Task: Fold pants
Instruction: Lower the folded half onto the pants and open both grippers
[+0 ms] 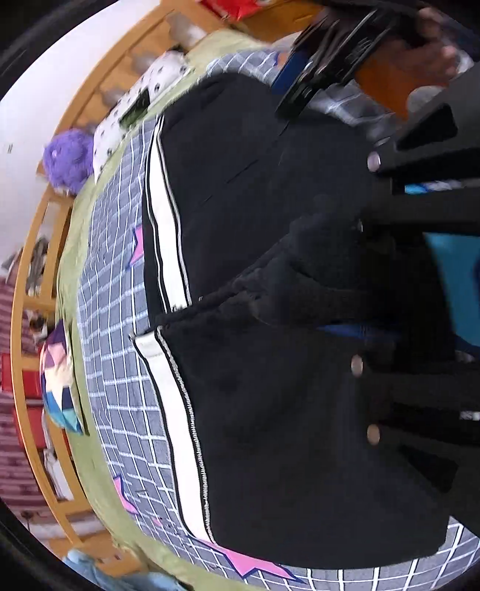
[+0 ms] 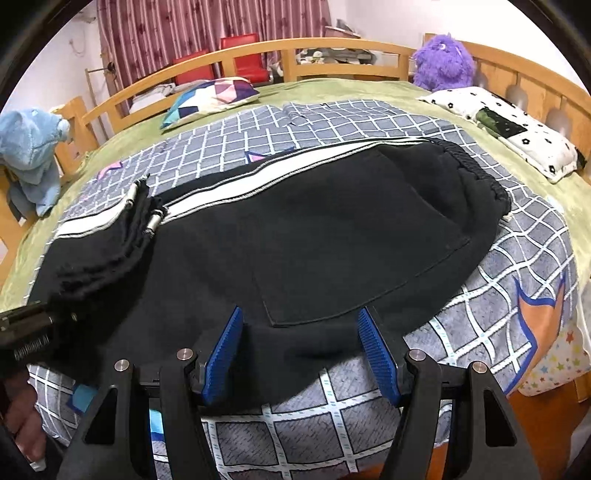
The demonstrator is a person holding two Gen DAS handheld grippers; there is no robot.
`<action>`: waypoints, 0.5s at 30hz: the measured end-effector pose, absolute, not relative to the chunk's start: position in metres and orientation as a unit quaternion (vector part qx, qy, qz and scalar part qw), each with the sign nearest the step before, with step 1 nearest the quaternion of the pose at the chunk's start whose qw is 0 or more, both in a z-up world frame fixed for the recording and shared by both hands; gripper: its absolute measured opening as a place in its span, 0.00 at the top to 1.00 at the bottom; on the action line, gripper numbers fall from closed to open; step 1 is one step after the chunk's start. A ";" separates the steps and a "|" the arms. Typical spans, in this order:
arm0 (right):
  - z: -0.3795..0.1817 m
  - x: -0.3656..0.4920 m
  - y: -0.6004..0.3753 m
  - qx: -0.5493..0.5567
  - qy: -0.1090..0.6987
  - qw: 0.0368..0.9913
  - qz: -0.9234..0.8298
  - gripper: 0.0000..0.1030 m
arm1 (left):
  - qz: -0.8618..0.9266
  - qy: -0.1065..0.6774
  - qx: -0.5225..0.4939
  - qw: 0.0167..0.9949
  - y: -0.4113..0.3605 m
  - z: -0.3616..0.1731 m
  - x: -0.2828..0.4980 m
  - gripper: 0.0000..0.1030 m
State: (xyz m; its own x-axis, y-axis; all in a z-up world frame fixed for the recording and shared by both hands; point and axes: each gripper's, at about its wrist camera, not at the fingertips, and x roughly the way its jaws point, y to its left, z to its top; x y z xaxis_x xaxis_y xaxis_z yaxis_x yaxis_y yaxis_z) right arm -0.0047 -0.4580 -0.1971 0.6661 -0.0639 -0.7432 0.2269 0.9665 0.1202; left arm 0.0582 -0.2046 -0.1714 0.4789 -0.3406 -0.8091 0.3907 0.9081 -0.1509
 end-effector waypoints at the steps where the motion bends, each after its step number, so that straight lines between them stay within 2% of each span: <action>1: -0.197 -0.003 -0.457 0.109 0.398 0.908 -0.070 0.37 | -0.221 0.456 0.011 0.862 -0.194 -0.164 0.052 0.58; 2: -0.196 -0.002 -0.456 0.117 0.396 0.909 -0.062 0.37 | -0.224 0.447 -0.002 0.866 -0.188 -0.159 0.046 0.49; 4: -0.195 0.005 -0.452 0.139 0.389 0.910 -0.039 0.37 | -0.226 0.425 -0.021 0.876 -0.164 -0.147 0.032 0.36; 5: -0.194 0.009 -0.449 0.150 0.388 0.909 -0.029 0.37 | -0.220 0.410 -0.026 0.885 -0.154 -0.143 0.026 0.34; 9: -0.192 0.028 -0.424 0.194 0.386 0.901 0.031 0.37 | -0.173 0.371 -0.046 0.911 -0.097 -0.129 0.022 0.33; 15: -0.205 0.059 -0.367 0.208 0.414 0.882 0.083 0.37 | -0.088 0.362 -0.070 0.926 -0.004 -0.134 0.032 0.33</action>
State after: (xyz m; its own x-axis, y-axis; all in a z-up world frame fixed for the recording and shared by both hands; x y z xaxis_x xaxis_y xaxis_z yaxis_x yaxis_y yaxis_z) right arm 0.0595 -0.3671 -0.2050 0.6440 0.3189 -0.6954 0.0251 0.8997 0.4358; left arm 0.0321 -0.0039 -0.1343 0.7229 -0.2140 -0.6569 0.1128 0.9746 -0.1934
